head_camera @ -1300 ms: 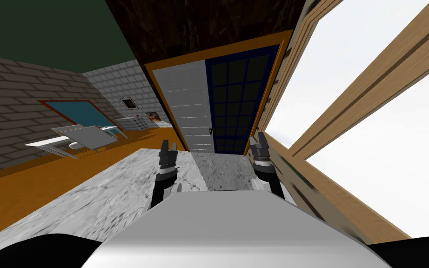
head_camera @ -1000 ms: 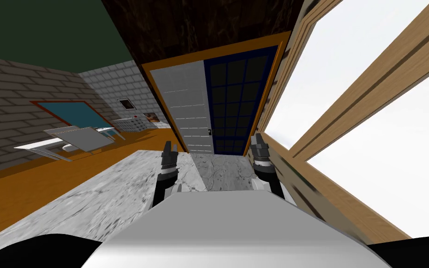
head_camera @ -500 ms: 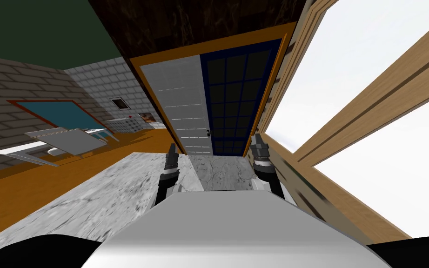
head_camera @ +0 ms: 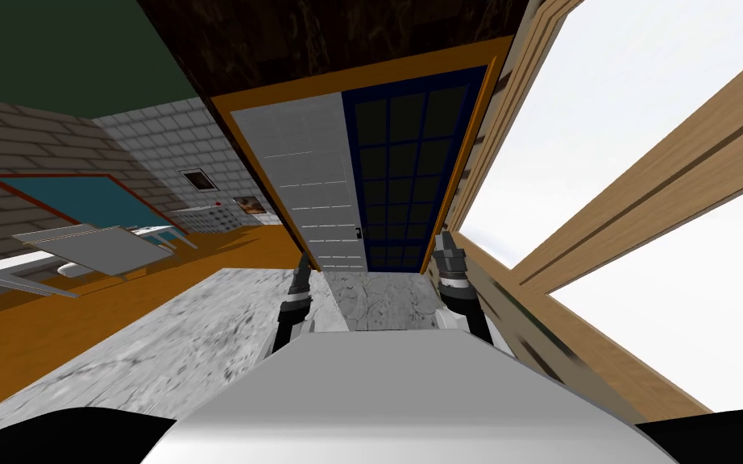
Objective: Pull the door open
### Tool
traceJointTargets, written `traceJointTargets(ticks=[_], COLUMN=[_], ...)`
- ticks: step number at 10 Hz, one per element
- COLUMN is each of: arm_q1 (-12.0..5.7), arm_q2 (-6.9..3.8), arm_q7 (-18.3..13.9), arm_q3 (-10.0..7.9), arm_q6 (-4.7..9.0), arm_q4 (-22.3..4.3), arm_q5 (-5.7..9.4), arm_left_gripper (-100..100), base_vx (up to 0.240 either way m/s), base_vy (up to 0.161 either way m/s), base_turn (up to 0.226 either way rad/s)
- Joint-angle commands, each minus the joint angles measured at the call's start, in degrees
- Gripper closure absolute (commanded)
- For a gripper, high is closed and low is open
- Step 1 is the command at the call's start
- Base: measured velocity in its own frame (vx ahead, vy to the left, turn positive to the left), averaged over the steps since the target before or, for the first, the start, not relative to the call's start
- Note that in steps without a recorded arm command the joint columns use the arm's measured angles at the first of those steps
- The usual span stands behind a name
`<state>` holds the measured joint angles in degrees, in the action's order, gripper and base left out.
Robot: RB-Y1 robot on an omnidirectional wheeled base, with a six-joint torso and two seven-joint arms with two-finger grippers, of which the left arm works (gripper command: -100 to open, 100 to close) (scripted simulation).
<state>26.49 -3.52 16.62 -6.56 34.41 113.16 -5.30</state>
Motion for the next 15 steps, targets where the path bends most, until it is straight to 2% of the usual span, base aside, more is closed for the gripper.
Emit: traceJointTargets(ticks=[1,14,15], arm_q1=[-0.50,-5.40,-5.40], arm_q2=[-0.10,-1.41,-1.41], arm_q7=[2.13,19.24,19.24], arm_q3=[-0.26,-4.19,-4.19], arm_q6=[0.35,4.18,4.18], arm_q4=[-1.86,-20.43,-20.43], arm_q5=[-0.47,-3.80,-3.80], arm_left_gripper=[-100,-100,-100], base_vx=[0.097,0.099,0.064], base_vy=[0.005,0.001,0.000], base_turn=[-0.052,-0.053,-0.028])
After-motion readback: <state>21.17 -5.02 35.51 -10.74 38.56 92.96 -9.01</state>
